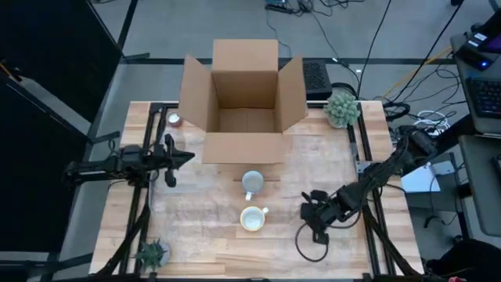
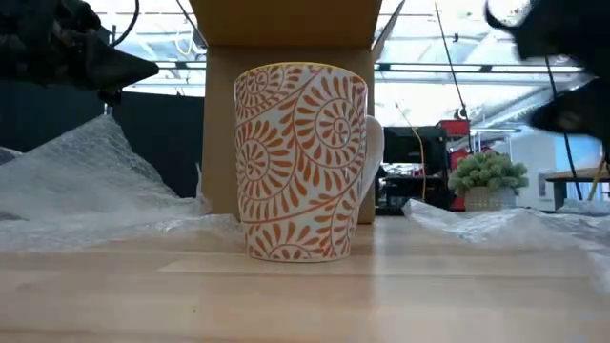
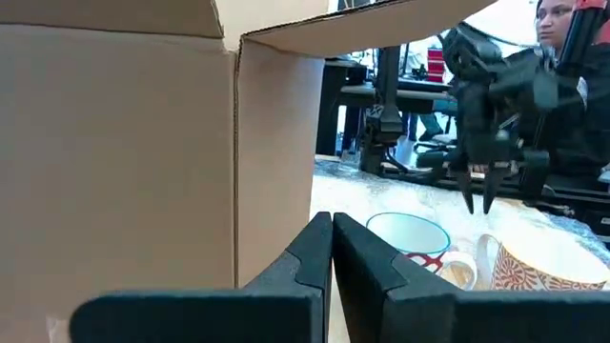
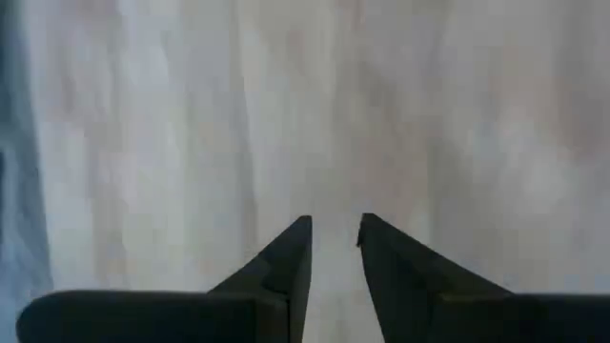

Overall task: Wrap mug
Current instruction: Wrap the red mug with the bubble wrap

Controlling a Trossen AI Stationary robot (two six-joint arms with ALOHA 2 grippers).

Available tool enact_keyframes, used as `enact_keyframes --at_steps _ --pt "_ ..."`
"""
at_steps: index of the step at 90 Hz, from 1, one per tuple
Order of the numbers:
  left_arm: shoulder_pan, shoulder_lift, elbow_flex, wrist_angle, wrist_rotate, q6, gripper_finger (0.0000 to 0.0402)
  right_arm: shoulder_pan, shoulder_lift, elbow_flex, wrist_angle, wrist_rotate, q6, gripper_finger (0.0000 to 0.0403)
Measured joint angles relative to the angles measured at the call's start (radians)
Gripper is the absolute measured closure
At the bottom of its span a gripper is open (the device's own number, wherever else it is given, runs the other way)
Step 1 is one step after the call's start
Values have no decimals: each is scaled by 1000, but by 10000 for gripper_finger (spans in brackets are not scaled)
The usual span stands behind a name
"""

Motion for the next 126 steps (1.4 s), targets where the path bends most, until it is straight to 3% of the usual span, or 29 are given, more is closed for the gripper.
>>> enact_keyframes --at_steps 15,33,47,75,126 --pt "0 0 0 0 0 0 402 -111 -6 114 68 112 -306 323" --pt "0 0 0 -1 0 -2 402 -227 44 224 176 117 -584 276" --pt "0 0 0 -1 0 -4 402 -279 157 341 94 111 -758 235" --pt "0 0 0 -1 -17 -4 402 -338 395 621 -177 114 -841 231" --pt "0 0 0 -1 -20 -2 402 -359 543 638 -189 116 -852 243"
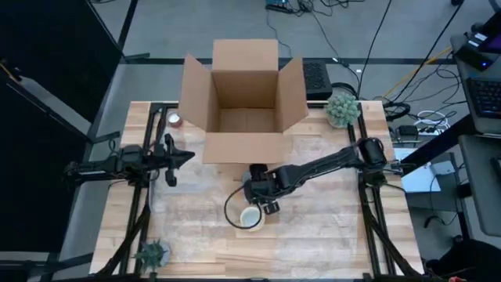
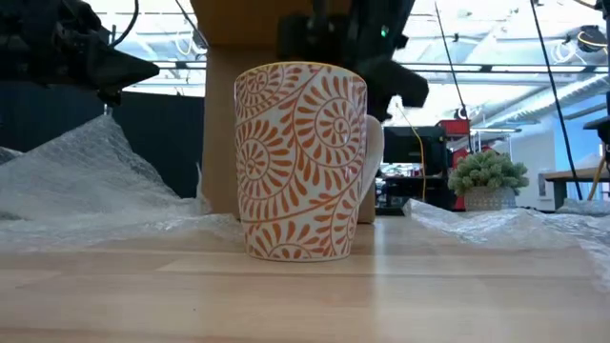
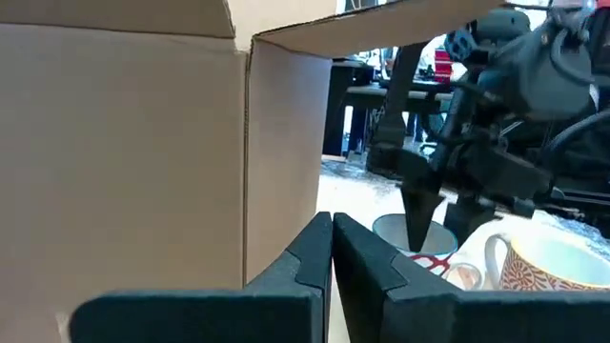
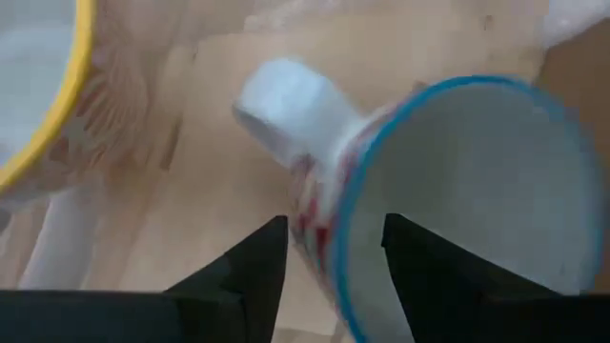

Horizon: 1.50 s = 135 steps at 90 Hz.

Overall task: Wrap mug
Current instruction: Wrap the red mug with the bubble wrap

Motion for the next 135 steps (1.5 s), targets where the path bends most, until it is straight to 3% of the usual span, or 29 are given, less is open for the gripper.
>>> enact_keyframes --at_steps 13,29,34,58,82,102,135 --pt "0 0 0 0 0 2 402 0 0 0 4 1 -20 264" --pt "0 0 0 0 0 2 402 0 0 0 -12 -3 -22 374" --pt "0 0 0 0 0 2 402 0 1 -2 -18 5 -33 390" --pt "0 0 0 0 0 2 402 41 -108 -2 -74 21 83 397" --pt "0 0 0 0 0 1 402 128 -289 -1 -341 23 385 397" --pt "0 0 0 0 0 1 402 225 -369 -13 -574 26 681 398" --pt "0 0 0 0 0 -1 402 316 -522 -321 -523 -77 1071 398"
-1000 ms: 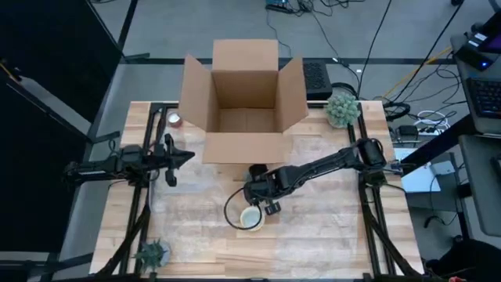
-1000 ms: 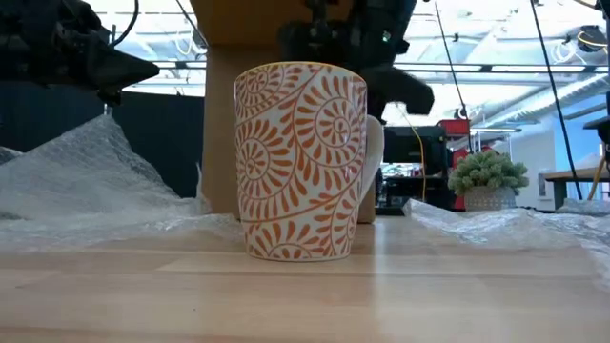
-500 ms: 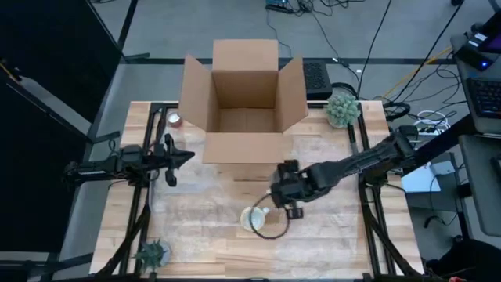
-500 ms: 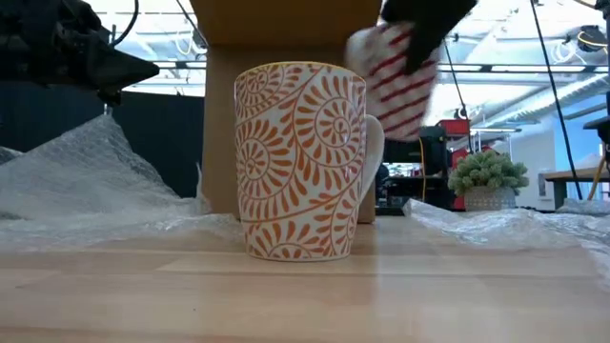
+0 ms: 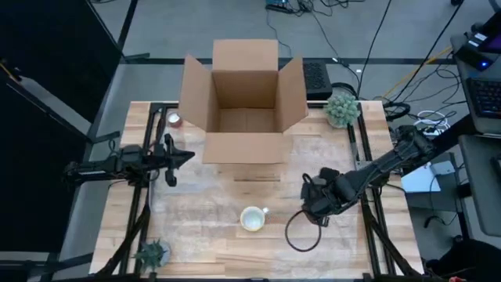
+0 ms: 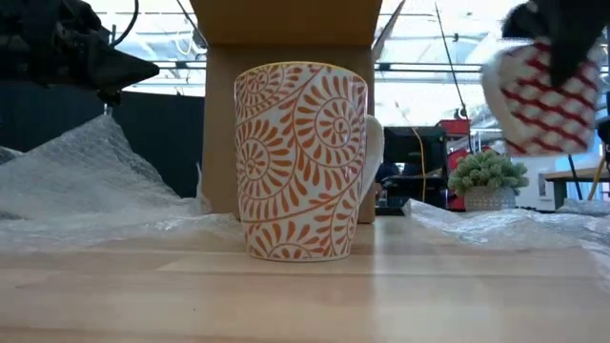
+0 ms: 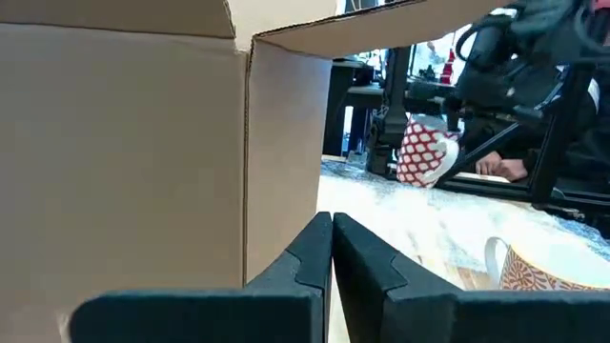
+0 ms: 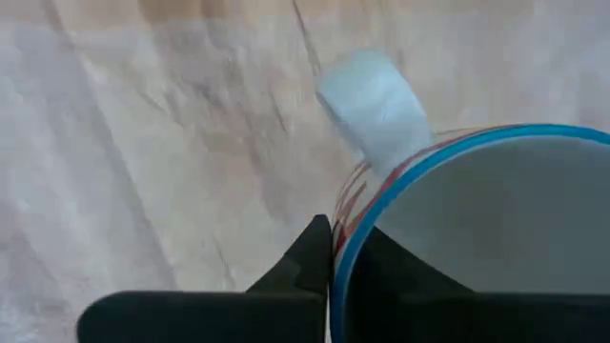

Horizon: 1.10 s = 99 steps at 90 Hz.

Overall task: Wrap mug
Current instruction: Wrap the red mug with the bubble wrap

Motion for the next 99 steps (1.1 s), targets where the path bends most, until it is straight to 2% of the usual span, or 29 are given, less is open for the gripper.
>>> enact_keyframes --at_steps 21,58,80,99 --pt "0 0 0 0 0 -18 402 9 -64 -167 145 -34 67 398" --pt "0 0 0 0 0 -22 402 6 -63 -285 269 -55 54 398" --pt "0 0 0 0 0 -22 402 7 -65 -335 335 -51 31 371" --pt "0 0 0 0 0 -22 402 6 -63 -344 325 -60 31 345"
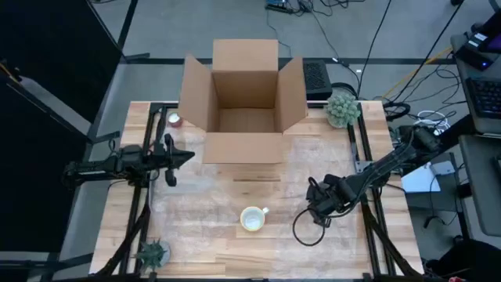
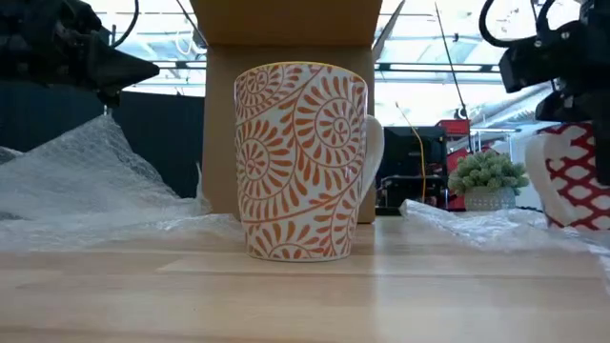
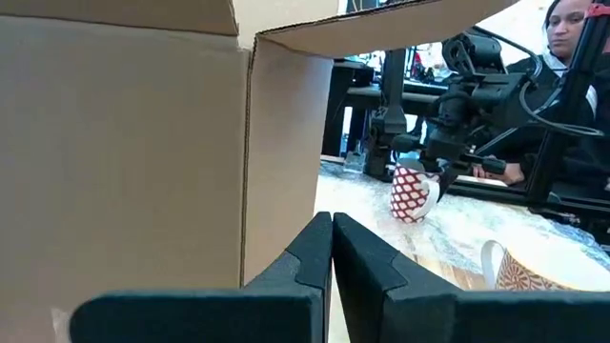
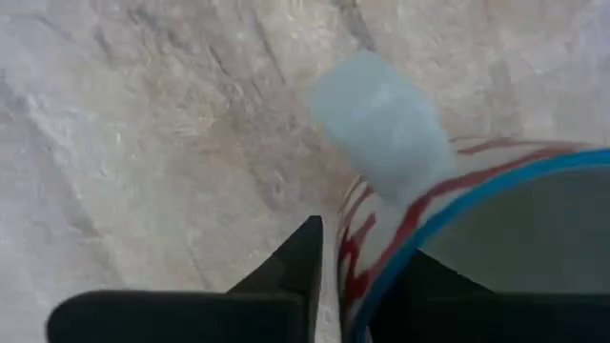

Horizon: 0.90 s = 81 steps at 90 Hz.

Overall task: Wrap mug
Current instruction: Wrap the red mug with the bubble wrap

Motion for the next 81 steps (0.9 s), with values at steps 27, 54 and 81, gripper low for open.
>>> enact_keyframes --at_steps 27,54,81 --pt "0 0 0 0 0 0 402 0 0 199 -209 -1 -75 270" --pt "0 0 0 0 0 0 402 101 0 360 -70 34 -71 234" --pt "0 0 0 0 0 0 402 241 163 334 383 84 -177 241"
